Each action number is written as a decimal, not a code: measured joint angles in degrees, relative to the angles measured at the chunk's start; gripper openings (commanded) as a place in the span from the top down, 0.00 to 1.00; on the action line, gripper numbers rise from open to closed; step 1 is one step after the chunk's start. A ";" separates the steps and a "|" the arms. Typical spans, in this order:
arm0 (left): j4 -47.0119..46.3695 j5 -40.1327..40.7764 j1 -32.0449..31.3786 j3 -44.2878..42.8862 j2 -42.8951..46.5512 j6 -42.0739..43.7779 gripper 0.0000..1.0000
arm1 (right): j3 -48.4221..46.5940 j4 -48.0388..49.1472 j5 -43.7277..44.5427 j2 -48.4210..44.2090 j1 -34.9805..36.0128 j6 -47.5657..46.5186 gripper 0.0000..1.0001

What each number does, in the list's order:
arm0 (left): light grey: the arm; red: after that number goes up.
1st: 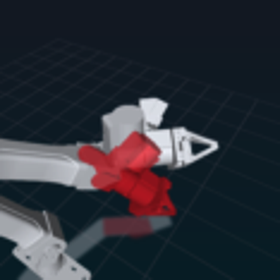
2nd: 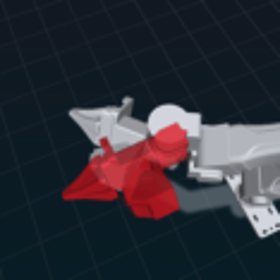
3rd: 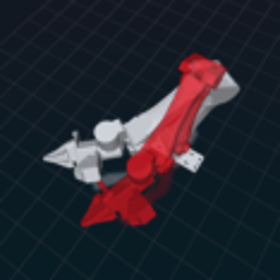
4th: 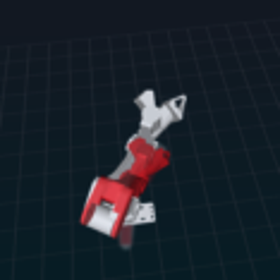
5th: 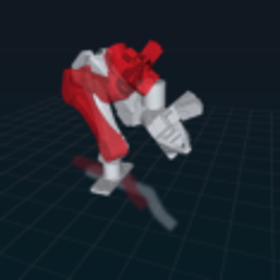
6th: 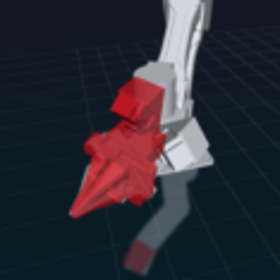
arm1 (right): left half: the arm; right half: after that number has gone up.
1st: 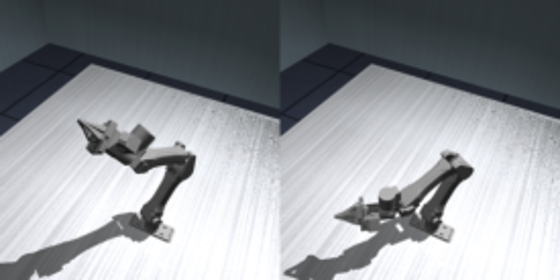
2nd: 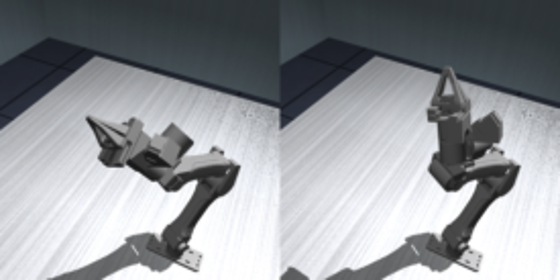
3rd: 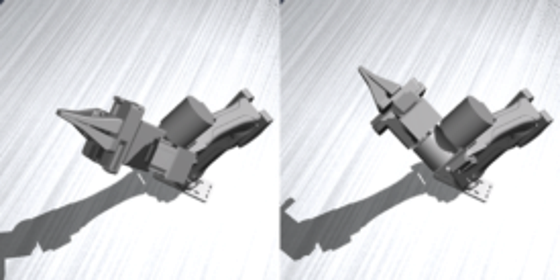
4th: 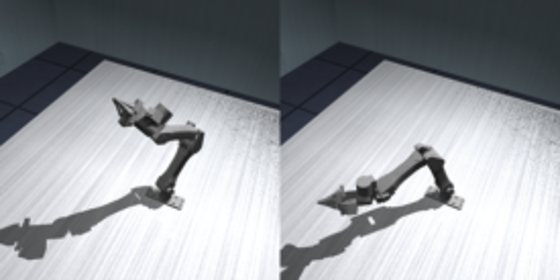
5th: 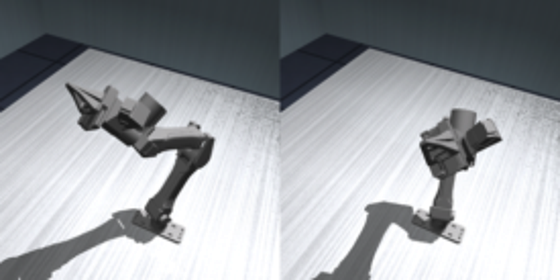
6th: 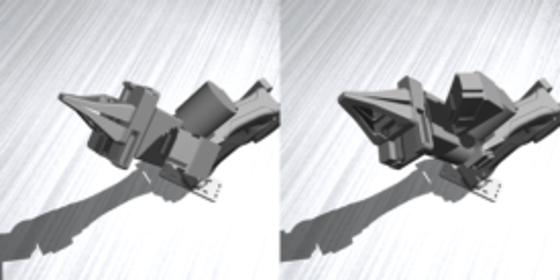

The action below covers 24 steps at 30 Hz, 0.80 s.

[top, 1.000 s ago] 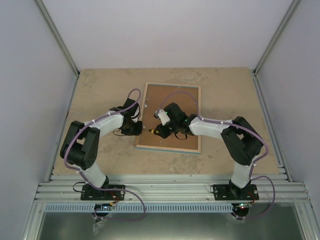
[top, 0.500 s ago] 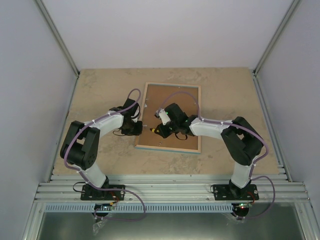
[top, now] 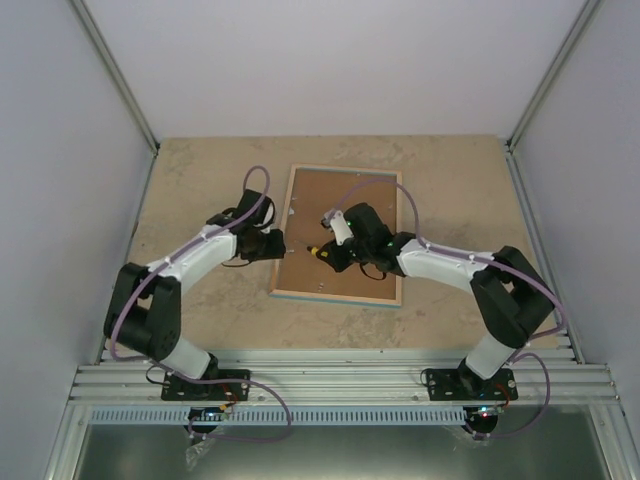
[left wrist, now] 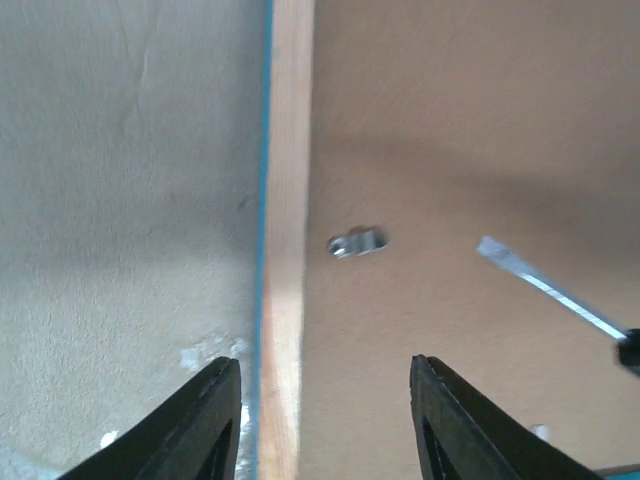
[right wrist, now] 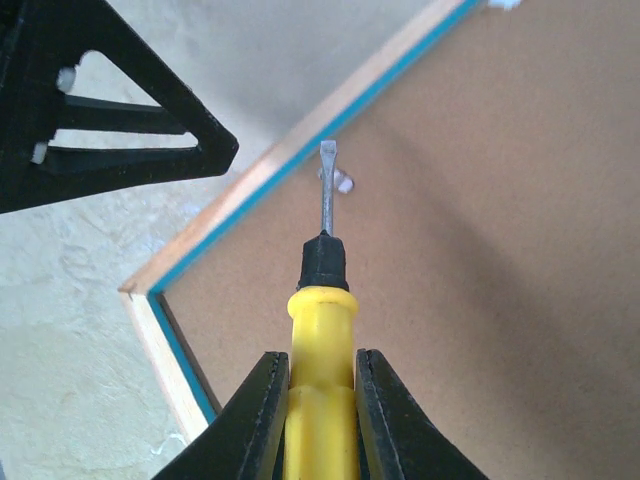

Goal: Take the photo out of the frame

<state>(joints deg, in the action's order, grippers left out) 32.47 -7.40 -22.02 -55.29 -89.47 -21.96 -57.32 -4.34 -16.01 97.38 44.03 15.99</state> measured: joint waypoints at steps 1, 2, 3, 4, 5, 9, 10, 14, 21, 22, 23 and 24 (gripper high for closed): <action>-0.31 0.02 -0.02 0.00 1.14 -0.66 0.48 | 0.15 0.31 0.24 -0.79 -0.04 0.02 1.00; -0.87 0.00 -0.02 0.00 2.93 -1.66 0.47 | 0.31 0.98 0.55 -1.70 -0.04 0.13 0.99; -1.57 -0.07 -0.04 0.04 4.46 -2.67 0.46 | 0.44 1.38 0.85 -2.27 -0.04 0.20 1.00; -2.27 -0.28 -0.07 0.13 5.79 -3.58 0.46 | 0.70 1.97 1.22 -2.97 -0.04 0.35 1.00; -3.52 -0.66 -0.07 0.42 7.54 -5.01 0.45 | 1.03 2.73 1.42 -3.63 -0.04 0.44 1.00; -9.66 -3.02 -0.13 3.08 14.23 -11.54 0.42 | 2.51 5.90 1.51 -6.38 -0.04 0.83 1.00; -11.37 -3.63 -0.11 4.11 15.67 -13.40 0.41 | 2.82 6.58 1.49 -7.02 -0.04 0.98 0.99; -17.70 -6.29 -0.13 8.83 20.63 -21.70 0.39 | 5.42 10.95 1.51 -10.40 0.09 1.88 0.99; -28.44 -10.56 -0.24 15.61 24.87 -34.21 0.39 | 8.00 16.39 1.46 -12.76 0.96 3.19 1.00; -30.67 -11.26 -0.37 16.52 24.94 -35.74 0.39 | 8.15 17.00 1.42 -12.76 1.18 3.34 1.00; -32.65 -11.93 -0.63 17.35 24.92 -37.27 0.40 | 8.33 17.59 1.40 -12.79 1.40 3.45 0.99; -34.12 -12.37 -0.96 17.94 24.87 -38.45 0.41 | 8.41 17.94 1.40 -12.79 1.55 3.58 1.00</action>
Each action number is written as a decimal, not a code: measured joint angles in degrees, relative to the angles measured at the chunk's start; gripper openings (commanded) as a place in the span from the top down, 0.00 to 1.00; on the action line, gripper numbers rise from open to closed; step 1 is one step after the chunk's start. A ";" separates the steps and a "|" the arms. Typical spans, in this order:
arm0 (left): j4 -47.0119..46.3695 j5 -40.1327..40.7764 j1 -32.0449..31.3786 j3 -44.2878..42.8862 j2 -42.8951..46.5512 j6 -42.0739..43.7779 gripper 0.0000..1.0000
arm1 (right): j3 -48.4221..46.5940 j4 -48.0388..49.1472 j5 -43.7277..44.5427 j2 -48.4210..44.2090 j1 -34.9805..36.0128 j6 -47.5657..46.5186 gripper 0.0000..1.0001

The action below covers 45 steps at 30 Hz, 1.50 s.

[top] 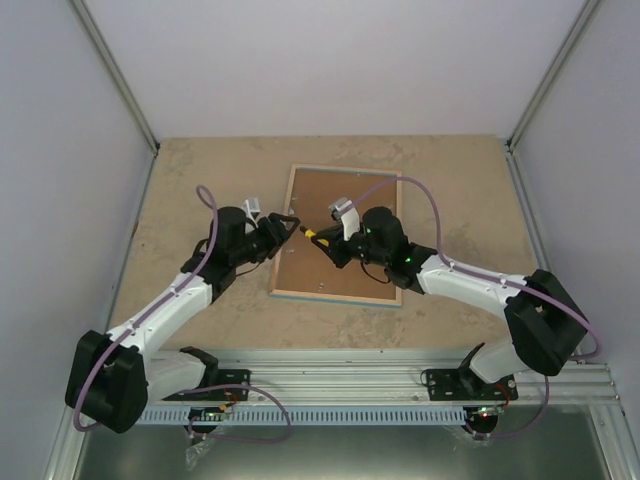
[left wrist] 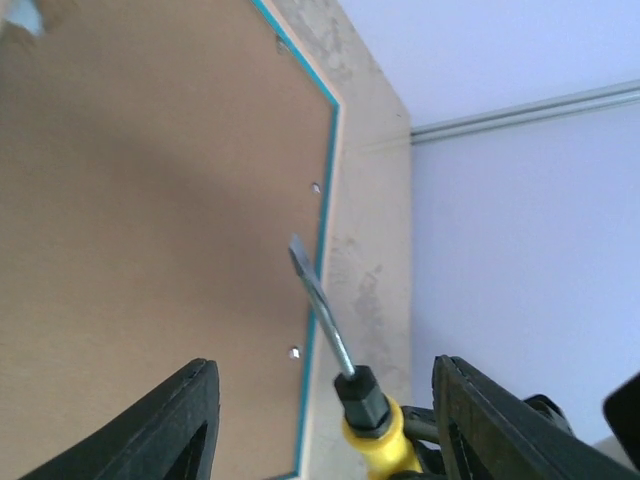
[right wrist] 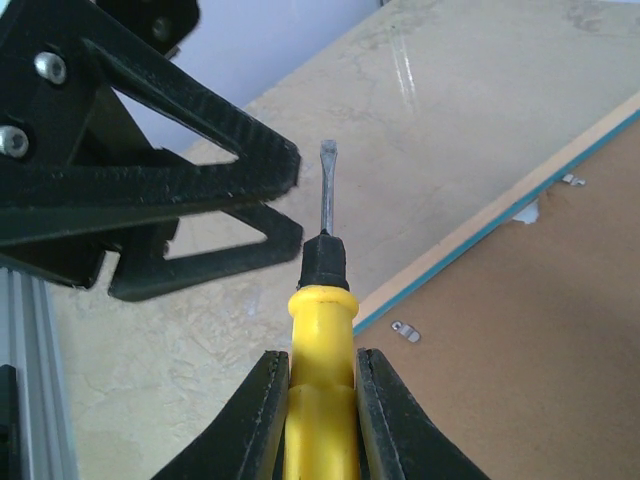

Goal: Take the photo out of the frame

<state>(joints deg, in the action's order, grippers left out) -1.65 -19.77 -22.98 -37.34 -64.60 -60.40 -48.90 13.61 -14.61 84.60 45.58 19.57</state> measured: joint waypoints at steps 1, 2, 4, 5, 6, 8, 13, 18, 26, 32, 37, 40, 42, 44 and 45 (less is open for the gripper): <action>-1.66 -0.42 -0.48 0.66 -0.04 -1.29 0.42 | 0.13 0.61 0.00 0.00 0.26 0.11 1.00; -3.32 -0.74 -0.98 1.20 -0.17 -2.51 0.43 | 0.28 1.20 0.00 -0.02 0.48 0.22 0.99; -6.60 -1.18 -1.95 2.23 -0.59 -4.74 0.47 | 0.61 2.29 -0.02 -0.07 0.94 0.44 0.99; -7.54 -1.27 -2.21 2.54 -0.76 -5.53 0.48 | 0.76 2.67 -0.02 -0.13 1.20 0.57 0.99; -8.66 -1.25 -2.49 2.86 -0.92 -6.36 0.50 | 0.81 2.82 -0.02 -0.17 1.36 0.61 0.99; -10.60 -1.29 -2.67 3.32 -1.14 -7.80 0.54 | 0.87 3.54 -0.04 -0.20 1.66 0.74 0.99; -14.64 -1.62 -2.95 3.82 -1.88 -10.78 0.66 | 1.01 4.87 -0.04 -0.22 1.99 1.07 1.00; -17.99 -1.86 -3.50 5.25 -2.47 -13.11 0.87 | 1.03 5.81 -0.15 -0.22 2.45 1.29 0.99; -18.91 -1.36 -3.39 5.92 -2.38 -15.08 1.00 | 1.44 6.14 -0.09 -0.24 2.56 0.76 0.83; -19.65 -1.36 -3.58 6.88 -1.86 -16.46 1.00 | 2.29 6.75 -0.61 -0.55 2.60 -1.90 0.72; -20.59 -1.36 -3.61 7.80 -1.84 -18.10 1.00 | 3.78 7.45 -1.31 -0.59 2.62 -3.30 0.67; -21.09 -1.31 -3.61 8.09 -1.46 -18.99 1.00 | 4.44 8.26 -1.55 -0.59 2.62 -3.52 0.67; -21.11 -1.29 -3.61 8.31 -0.98 -19.37 1.00 | 4.66 8.74 -1.64 -0.59 2.62 -3.52 0.67; -21.27 -1.18 -3.61 8.41 -0.79 -19.58 1.00 | 4.66 9.18 -1.68 -0.59 2.62 -3.50 0.67; -21.42 -1.16 -3.61 8.44 -0.76 -19.74 1.00 | 4.68 9.46 -1.68 -0.59 2.62 -3.50 0.67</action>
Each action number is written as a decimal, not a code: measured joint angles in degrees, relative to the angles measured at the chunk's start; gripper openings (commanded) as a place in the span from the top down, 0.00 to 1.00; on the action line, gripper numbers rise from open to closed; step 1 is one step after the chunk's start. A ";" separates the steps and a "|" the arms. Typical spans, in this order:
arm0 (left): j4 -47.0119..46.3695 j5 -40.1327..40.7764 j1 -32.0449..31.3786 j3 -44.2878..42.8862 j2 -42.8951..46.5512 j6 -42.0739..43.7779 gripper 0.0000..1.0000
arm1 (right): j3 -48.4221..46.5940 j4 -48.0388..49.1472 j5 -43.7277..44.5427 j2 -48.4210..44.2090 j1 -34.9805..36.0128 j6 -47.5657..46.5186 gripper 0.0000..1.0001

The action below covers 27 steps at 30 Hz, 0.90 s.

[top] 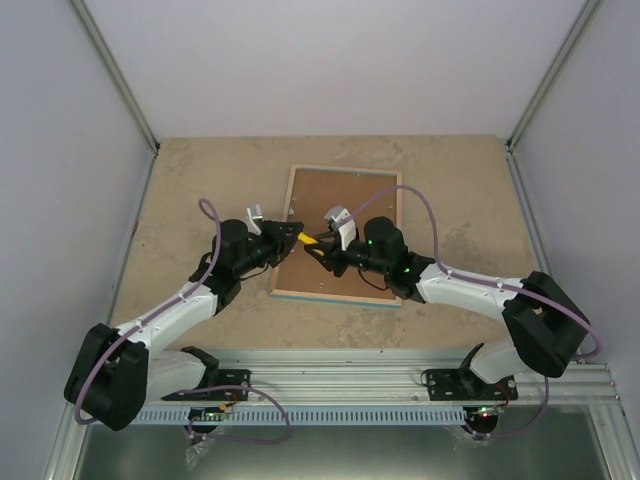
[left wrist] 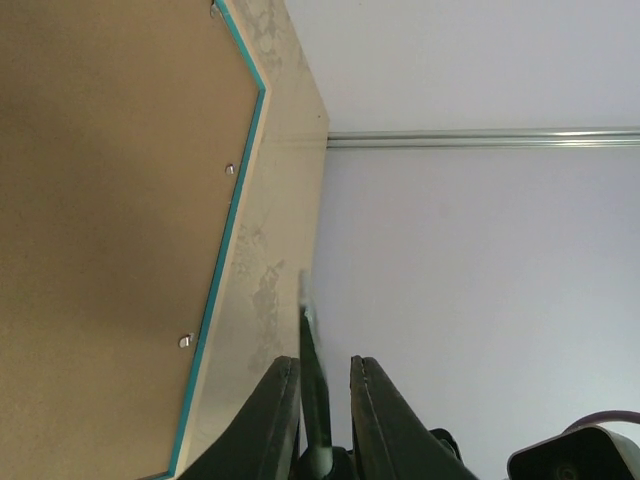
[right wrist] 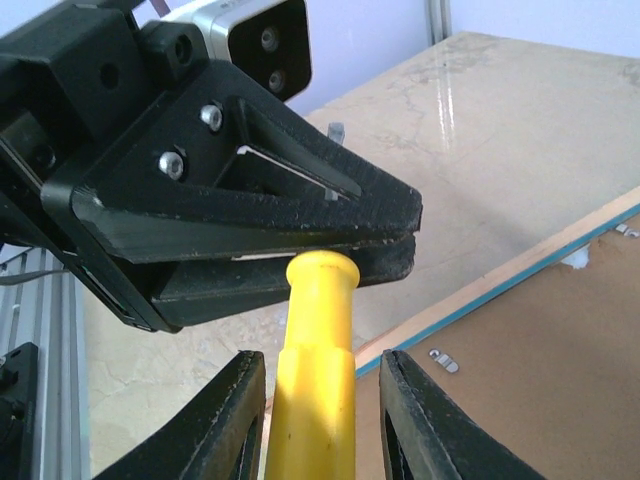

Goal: Take the photo out of the frame

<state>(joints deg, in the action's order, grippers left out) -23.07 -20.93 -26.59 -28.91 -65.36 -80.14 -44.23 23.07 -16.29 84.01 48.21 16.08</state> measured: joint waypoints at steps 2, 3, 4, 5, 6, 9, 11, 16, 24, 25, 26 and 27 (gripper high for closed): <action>-0.13 0.00 0.00 0.07 0.00 -0.44 1.00 | 0.02 0.68 -0.04 0.00 0.00 0.00 0.68; -0.13 0.00 0.00 0.07 0.00 -0.66 1.00 | 0.07 1.11 -0.11 0.00 0.00 0.02 0.69; -0.26 0.00 0.00 0.13 -0.02 -0.79 1.00 | 0.07 1.49 -0.22 0.00 0.00 0.02 0.70; -0.46 -0.02 0.00 0.20 0.00 -0.94 1.00 | 0.07 1.81 -0.28 0.00 0.00 0.02 0.71; -0.68 -0.02 0.00 0.31 -0.02 -1.18 1.00 | 0.07 2.08 -0.39 0.00 0.00 0.02 0.71; -1.64 -0.02 0.00 0.90 0.00 -2.14 1.00 | 0.07 2.75 -0.74 0.00 0.00 0.04 0.72; -2.32 -0.07 0.00 1.49 0.00 -2.91 1.00 | 0.09 3.06 -0.94 0.04 0.00 0.04 0.72; -3.91 -0.22 0.00 2.97 0.00 -4.90 1.00 | 0.07 3.52 -1.14 0.50 0.00 0.07 0.72; -5.53 -0.17 0.00 3.43 0.17 -6.75 1.00 | 0.07 3.93 -1.27 1.97 0.00 0.07 0.72; -5.68 -0.17 0.00 3.52 0.24 -6.88 1.00 | 0.09 3.93 -1.29 2.10 0.00 0.09 0.74; -5.70 -0.17 0.00 3.56 0.24 -6.95 1.00 | 0.09 3.93 -1.29 2.10 0.00 0.07 0.75; -5.77 -0.17 0.00 3.61 0.24 -7.04 1.00 | 0.09 3.96 -1.29 2.10 0.02 0.11 0.76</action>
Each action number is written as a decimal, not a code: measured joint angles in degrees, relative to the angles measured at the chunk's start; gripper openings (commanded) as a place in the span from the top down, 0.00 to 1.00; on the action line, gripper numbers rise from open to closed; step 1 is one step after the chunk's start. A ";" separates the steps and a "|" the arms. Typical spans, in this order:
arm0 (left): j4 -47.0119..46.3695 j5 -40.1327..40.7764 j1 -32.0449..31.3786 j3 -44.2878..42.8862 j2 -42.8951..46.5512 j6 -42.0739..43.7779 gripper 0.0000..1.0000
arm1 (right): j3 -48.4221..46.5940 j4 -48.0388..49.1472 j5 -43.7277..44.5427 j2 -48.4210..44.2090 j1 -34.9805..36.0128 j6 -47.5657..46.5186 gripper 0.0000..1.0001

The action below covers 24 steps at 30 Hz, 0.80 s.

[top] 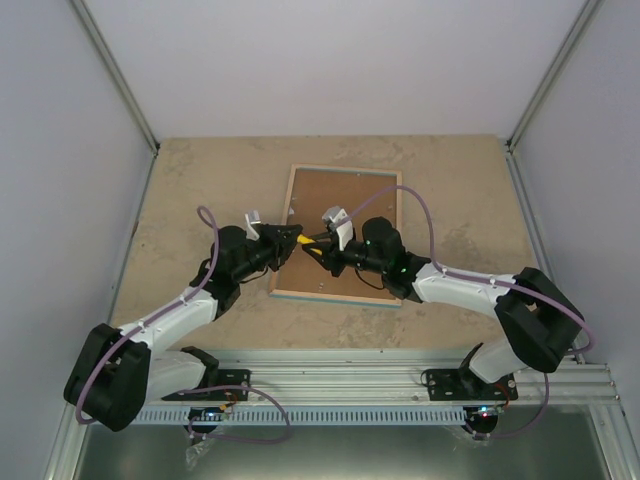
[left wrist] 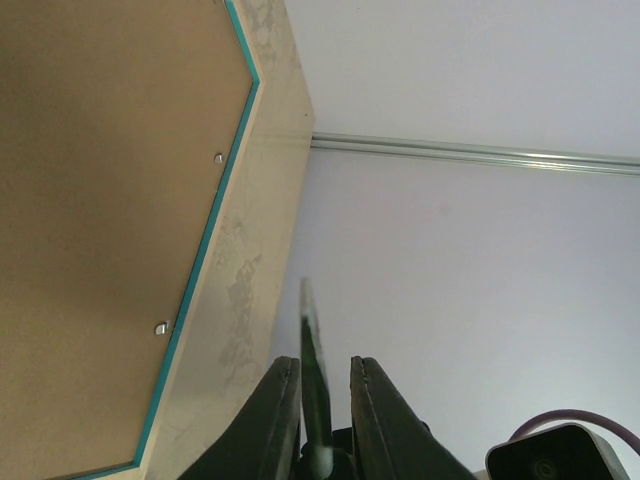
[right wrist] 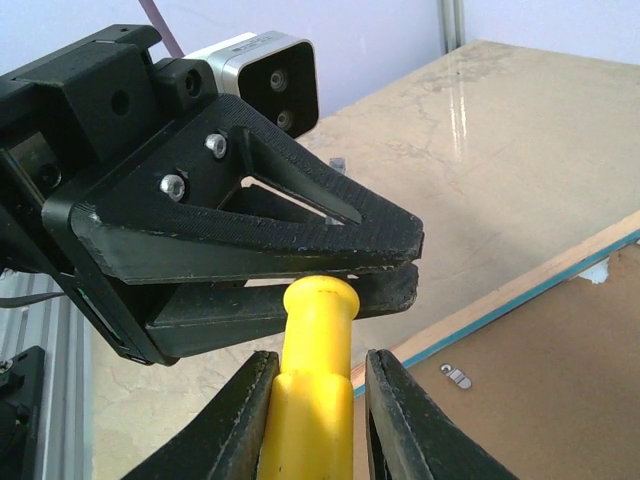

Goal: Take the photo out of the frame

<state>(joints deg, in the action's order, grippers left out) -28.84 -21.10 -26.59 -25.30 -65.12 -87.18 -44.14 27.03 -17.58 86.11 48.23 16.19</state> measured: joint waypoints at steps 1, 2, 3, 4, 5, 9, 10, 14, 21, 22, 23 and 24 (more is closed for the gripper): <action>-0.02 0.02 0.00 0.02 0.00 -0.09 1.00 | 0.00 0.04 0.00 0.00 0.04 0.02 0.76; -0.04 0.02 0.00 0.02 0.00 -0.11 1.00 | 0.00 0.07 0.00 0.00 0.04 0.07 0.76; -0.04 0.02 0.00 0.04 0.00 -0.13 1.00 | 0.00 0.09 0.00 0.00 0.09 0.07 0.76; -0.04 0.02 0.00 0.04 0.00 -0.13 1.00 | 0.00 0.20 0.00 0.00 0.11 0.07 0.76; -0.09 0.02 0.00 0.04 0.00 -0.15 1.00 | 0.00 0.28 0.00 0.00 0.15 0.07 0.77; -0.22 0.02 0.00 0.11 0.00 -0.33 1.00 | 0.00 0.46 0.04 0.00 0.20 0.11 0.87; -0.24 0.02 0.00 0.11 0.00 -0.35 1.00 | 0.00 0.48 0.02 0.00 0.17 0.11 0.89; -0.31 -0.07 0.00 0.33 0.00 -0.68 0.96 | 0.37 0.85 0.02 -0.04 0.20 0.09 0.99; -1.14 -0.24 -0.04 1.14 0.00 -1.09 0.68 | 0.50 0.39 0.00 -0.22 0.20 -0.37 1.00; -1.11 -0.24 -0.04 1.25 -0.04 -0.81 0.65 | 0.50 0.33 0.02 -0.31 0.20 -0.59 0.99; -0.94 -0.28 -0.04 1.27 -0.15 -0.09 0.63 | 0.50 0.24 0.02 -0.37 0.17 -0.83 0.99; -0.50 -0.31 0.07 1.14 -0.35 0.57 0.60 | 0.50 0.09 0.00 -0.46 0.13 -1.20 0.99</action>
<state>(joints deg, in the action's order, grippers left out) -29.34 -21.41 -26.52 -24.16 -65.47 -86.61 -43.64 27.11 -17.58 85.65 48.36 14.98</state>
